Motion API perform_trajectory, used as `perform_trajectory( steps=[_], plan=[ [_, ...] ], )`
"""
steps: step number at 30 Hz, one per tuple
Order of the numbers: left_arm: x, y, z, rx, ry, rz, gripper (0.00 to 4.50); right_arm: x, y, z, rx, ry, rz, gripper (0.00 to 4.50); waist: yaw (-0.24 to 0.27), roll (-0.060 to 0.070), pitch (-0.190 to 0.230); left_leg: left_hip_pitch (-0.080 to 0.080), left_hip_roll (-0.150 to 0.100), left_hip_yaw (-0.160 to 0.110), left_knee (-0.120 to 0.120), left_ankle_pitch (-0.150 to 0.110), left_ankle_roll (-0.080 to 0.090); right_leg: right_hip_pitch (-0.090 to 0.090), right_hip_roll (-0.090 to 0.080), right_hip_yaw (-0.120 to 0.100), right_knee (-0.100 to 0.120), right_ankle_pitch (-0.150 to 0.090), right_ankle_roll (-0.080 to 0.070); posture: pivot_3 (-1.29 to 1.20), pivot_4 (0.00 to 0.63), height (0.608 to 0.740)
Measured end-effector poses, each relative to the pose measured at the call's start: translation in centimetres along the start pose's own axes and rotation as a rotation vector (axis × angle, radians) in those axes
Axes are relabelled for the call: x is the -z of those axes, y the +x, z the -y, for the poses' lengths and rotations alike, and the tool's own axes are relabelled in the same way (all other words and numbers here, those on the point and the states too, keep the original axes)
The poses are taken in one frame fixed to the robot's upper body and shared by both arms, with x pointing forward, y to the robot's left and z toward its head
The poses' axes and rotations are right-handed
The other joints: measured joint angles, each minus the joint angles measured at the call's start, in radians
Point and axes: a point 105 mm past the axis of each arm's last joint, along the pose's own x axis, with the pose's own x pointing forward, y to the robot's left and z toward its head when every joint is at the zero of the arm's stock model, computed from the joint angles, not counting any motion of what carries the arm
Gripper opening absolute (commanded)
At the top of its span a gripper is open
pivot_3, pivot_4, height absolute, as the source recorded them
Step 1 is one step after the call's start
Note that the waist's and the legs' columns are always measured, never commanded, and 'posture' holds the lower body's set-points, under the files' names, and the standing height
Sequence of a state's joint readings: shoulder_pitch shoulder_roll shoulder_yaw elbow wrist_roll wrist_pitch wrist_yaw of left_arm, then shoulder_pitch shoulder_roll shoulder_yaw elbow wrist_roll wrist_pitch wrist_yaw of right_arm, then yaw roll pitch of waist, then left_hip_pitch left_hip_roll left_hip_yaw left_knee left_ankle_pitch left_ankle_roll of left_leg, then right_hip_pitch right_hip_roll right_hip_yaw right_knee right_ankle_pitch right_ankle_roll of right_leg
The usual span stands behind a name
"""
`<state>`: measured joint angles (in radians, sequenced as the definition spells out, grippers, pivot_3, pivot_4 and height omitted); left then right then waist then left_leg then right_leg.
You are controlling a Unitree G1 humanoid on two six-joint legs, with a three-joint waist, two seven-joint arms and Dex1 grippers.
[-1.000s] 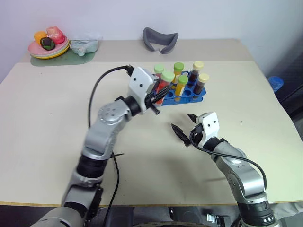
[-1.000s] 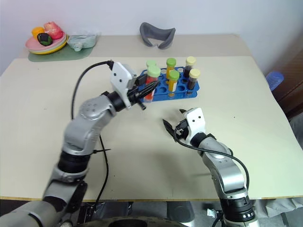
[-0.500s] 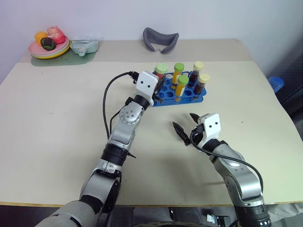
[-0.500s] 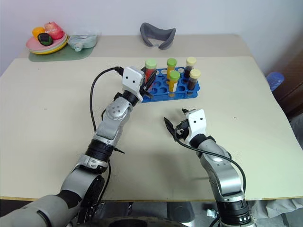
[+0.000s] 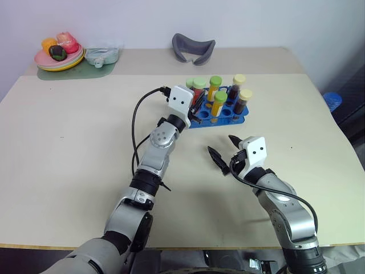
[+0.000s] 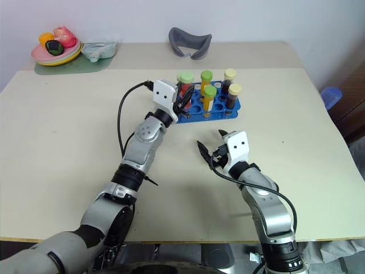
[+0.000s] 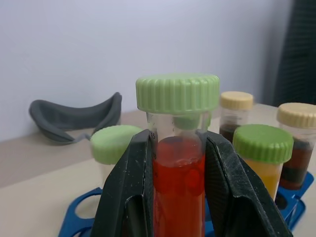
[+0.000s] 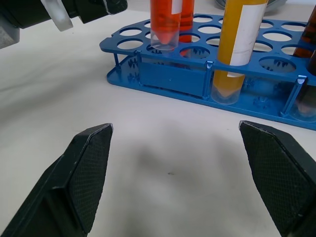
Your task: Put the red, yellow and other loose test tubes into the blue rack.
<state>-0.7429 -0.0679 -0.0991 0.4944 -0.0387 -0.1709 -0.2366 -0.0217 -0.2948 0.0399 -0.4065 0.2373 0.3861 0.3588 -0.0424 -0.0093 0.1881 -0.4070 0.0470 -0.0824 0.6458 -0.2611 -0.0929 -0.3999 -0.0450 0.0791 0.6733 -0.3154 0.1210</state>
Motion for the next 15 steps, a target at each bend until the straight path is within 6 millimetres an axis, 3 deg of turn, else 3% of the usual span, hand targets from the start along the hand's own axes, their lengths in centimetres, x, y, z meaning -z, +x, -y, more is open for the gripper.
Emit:
perform_trajectory(
  steps=[15],
  plan=[
    [-0.17, -0.71, -0.22, 0.003, 0.047, -0.010, 0.78, -0.01, 0.00, -0.01, -0.002, 0.000, 0.000, 4.21, 0.000, 0.000, 0.000, 0.000, 0.000, 0.000, 0.000, 0.000, 0.000, 0.000, 0.000, 0.000, 0.000, 0.000, 0.000, 0.00, 0.150, 0.740]
  ],
)
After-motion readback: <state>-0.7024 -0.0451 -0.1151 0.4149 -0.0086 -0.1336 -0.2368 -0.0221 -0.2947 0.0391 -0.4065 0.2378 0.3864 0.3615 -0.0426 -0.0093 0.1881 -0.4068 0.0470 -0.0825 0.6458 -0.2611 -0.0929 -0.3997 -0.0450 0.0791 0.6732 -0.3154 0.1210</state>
